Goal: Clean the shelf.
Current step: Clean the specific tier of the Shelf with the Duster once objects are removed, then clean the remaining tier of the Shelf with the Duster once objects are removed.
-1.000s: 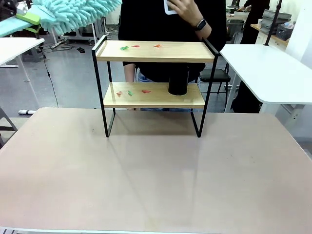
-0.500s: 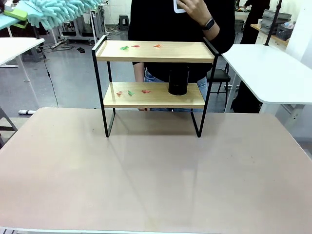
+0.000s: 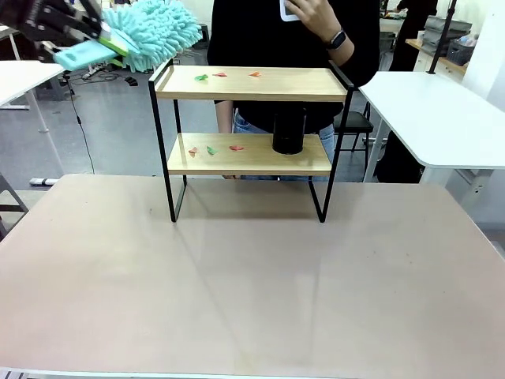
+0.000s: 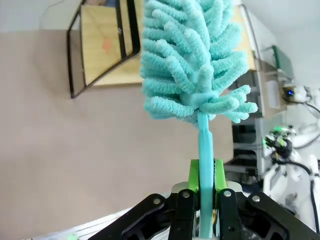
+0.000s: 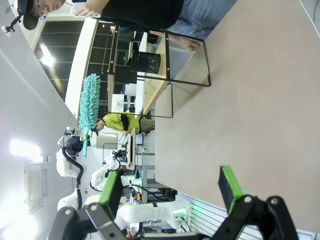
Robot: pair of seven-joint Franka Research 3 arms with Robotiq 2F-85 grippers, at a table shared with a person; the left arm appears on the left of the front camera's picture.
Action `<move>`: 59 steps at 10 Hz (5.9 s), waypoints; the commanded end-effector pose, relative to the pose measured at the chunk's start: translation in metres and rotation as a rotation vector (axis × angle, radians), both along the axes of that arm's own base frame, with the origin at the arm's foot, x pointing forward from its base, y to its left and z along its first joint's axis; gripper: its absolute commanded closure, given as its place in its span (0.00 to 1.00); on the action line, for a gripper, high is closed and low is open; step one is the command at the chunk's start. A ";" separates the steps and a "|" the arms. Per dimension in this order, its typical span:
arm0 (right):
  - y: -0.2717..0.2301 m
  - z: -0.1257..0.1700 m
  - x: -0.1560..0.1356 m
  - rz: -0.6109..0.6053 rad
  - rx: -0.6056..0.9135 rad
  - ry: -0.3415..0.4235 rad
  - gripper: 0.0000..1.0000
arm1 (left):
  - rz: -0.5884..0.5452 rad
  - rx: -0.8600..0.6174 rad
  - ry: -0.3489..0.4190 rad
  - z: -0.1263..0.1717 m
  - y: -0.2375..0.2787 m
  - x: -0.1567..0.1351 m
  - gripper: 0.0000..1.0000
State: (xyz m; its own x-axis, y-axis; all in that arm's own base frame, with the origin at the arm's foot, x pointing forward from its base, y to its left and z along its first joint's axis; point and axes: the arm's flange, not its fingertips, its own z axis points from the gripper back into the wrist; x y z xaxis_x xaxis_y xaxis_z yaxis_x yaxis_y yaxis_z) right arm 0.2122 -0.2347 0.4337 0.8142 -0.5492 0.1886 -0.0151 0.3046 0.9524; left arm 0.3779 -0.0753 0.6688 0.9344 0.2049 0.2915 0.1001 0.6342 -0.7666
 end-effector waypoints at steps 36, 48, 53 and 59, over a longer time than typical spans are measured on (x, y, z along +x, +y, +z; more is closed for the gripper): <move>-0.002 0.002 0.002 -0.002 0.000 -0.035 0.00 | -0.759 -0.050 -0.014 0.008 -0.007 -0.005 0.87; -0.002 0.002 0.002 -0.002 0.000 -0.035 0.00 | 0.040 -0.547 -0.029 -0.167 0.248 -0.130 0.87; -0.002 0.002 0.002 -0.002 0.000 -0.035 0.00 | 0.040 -0.547 -0.029 -0.167 0.248 -0.130 0.87; -0.002 0.002 0.002 -0.002 0.000 -0.035 0.00 | 0.040 -0.547 -0.029 -0.167 0.248 -0.130 0.87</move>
State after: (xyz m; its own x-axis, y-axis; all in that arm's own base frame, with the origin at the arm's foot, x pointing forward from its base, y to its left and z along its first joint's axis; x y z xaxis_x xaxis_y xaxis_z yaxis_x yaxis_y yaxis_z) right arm 0.2127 -0.2357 0.4333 0.8138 -0.5503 0.1870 -0.0124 0.3053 0.9522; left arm 0.2495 0.1747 0.5007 0.9178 0.3677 0.1500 0.0946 0.1645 -0.9818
